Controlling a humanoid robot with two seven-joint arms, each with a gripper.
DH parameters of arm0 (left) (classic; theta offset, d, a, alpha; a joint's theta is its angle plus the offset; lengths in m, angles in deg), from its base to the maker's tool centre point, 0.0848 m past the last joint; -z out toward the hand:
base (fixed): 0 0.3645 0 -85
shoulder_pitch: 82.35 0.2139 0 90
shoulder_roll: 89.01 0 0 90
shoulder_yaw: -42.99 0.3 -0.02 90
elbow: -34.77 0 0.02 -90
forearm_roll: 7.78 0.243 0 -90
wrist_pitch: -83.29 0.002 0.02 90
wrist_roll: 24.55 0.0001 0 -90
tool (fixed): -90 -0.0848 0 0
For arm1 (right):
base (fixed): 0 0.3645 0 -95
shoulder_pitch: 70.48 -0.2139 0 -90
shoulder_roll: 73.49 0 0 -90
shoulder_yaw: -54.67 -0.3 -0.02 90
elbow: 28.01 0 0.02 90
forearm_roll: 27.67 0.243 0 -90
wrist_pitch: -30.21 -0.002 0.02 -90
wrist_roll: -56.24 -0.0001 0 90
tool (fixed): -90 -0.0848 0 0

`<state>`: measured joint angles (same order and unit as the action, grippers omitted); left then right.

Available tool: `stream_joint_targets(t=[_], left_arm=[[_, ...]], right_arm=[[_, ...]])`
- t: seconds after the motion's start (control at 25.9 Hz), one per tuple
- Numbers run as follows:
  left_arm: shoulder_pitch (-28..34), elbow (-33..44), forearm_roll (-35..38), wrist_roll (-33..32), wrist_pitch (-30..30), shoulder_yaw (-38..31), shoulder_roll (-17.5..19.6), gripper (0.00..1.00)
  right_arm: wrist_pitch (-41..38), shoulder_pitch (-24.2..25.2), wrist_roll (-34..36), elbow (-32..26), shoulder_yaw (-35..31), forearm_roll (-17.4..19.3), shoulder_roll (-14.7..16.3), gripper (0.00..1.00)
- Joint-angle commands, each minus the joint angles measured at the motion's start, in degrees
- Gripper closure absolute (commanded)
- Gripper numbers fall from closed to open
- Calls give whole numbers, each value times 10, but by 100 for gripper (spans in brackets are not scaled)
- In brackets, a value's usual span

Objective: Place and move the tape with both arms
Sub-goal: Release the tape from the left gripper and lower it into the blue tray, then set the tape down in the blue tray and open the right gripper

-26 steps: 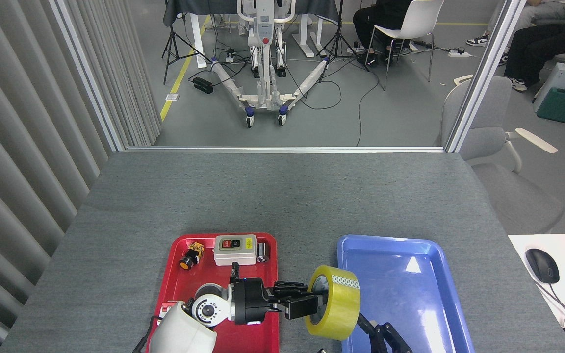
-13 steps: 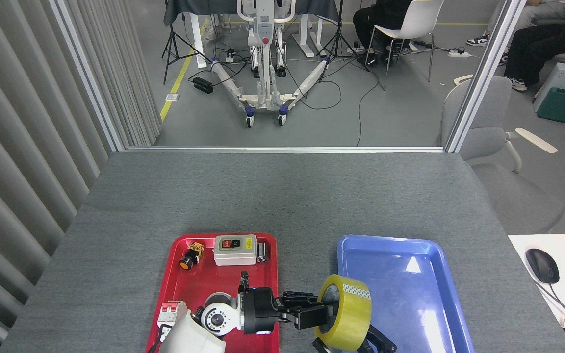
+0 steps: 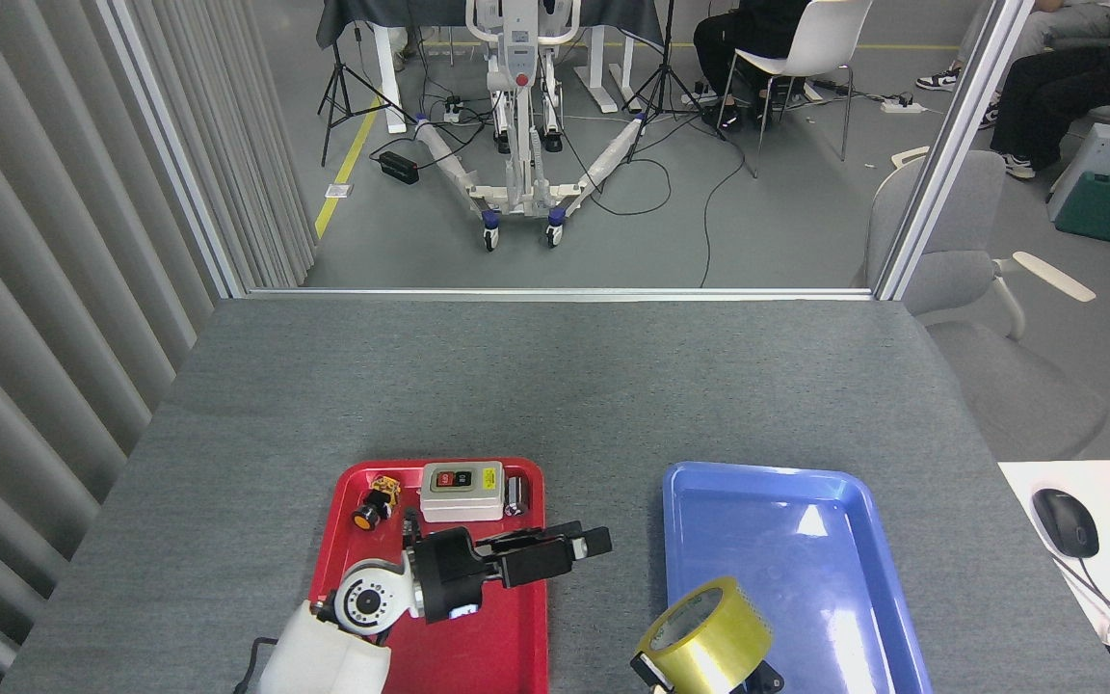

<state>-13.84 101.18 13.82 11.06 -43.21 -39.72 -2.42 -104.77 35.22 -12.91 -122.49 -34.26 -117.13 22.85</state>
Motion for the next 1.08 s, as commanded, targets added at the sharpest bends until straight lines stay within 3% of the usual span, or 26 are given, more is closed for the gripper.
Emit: stream_joint_targets(t=[0.0, 0.12, 0.23, 0.31, 0.39, 0.58, 0.66, 0.77, 1.04], left_arm=[[40, 63, -3, 38, 36, -38, 29, 0], [100, 105, 53, 199, 27, -42, 79, 0], [146, 161, 209, 375, 28, -39, 119, 0], [185, 214, 321, 446, 39, -37, 130, 0], [218, 248, 401, 461, 71, -37, 127, 0], [279, 283, 529, 472, 225, -33, 128, 0], [284, 290, 530, 494, 282, -15, 122, 0], [283, 292, 529, 527, 319, -4, 122, 0], [272, 270, 528, 582, 352, -8, 132, 0]], right_arm=[[0, 1, 3, 0, 0, 1, 1, 90], [0, -1, 4, -3, 0, 1, 9, 90], [0, -13, -1, -7, -1, 0, 22, 90], [25, -24, -7, -7, -3, 0, 31, 90], [66, -30, -38, -7, -26, 1, 44, 90], [167, -61, -170, -7, -40, 24, 60, 94], [182, -70, -244, -8, -41, 38, 66, 99], [212, -104, -361, -9, -39, 39, 68, 100], [242, -168, -658, -3, -23, 42, 63, 100]])
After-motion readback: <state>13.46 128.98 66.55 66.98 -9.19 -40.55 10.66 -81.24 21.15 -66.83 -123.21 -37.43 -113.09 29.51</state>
